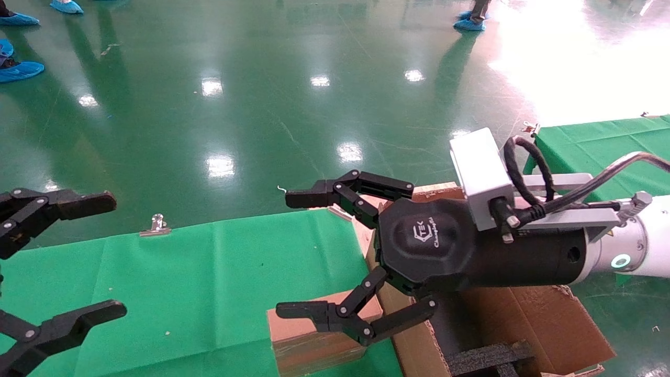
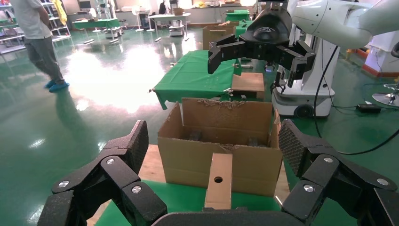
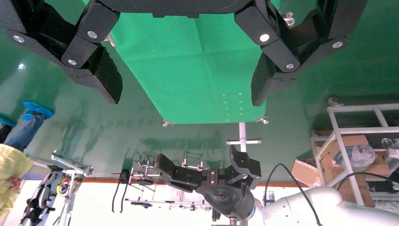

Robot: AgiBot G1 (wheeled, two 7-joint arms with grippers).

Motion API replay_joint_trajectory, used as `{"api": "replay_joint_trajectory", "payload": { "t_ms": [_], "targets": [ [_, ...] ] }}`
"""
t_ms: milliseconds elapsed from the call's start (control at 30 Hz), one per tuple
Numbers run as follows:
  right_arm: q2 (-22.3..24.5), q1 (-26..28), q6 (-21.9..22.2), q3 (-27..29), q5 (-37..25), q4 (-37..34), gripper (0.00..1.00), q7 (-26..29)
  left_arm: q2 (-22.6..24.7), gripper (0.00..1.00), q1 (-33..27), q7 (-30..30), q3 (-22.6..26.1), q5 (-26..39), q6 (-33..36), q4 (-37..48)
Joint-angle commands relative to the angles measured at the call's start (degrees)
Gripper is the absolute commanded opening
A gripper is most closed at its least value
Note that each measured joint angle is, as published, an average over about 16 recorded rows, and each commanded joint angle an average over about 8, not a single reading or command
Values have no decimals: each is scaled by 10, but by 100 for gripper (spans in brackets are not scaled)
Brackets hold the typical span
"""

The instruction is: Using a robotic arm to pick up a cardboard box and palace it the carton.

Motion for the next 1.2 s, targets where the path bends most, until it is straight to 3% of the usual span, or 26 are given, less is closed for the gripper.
{"api": "replay_joint_trajectory", "payload": {
  "t_ms": [33,567,600,833,867,1200],
  "targets": [
    [0,0,0,0,0,0,100,0,0,100,0,0,0,0,0,0],
    [0,0,0,0,0,0,100,0,0,98,0,0,0,0,0,0],
    [0,0,0,0,0,0,100,0,0,91,0,0,0,0,0,0],
    [0,0,0,0,0,0,100,0,0,5,0,0,0,0,0,0],
    [0,0,0,0,0,0,100,0,0,0,0,0,0,0,0,0],
    [0,0,0,0,0,0,100,0,0,0,0,0,0,0,0,0]
  ]
}}
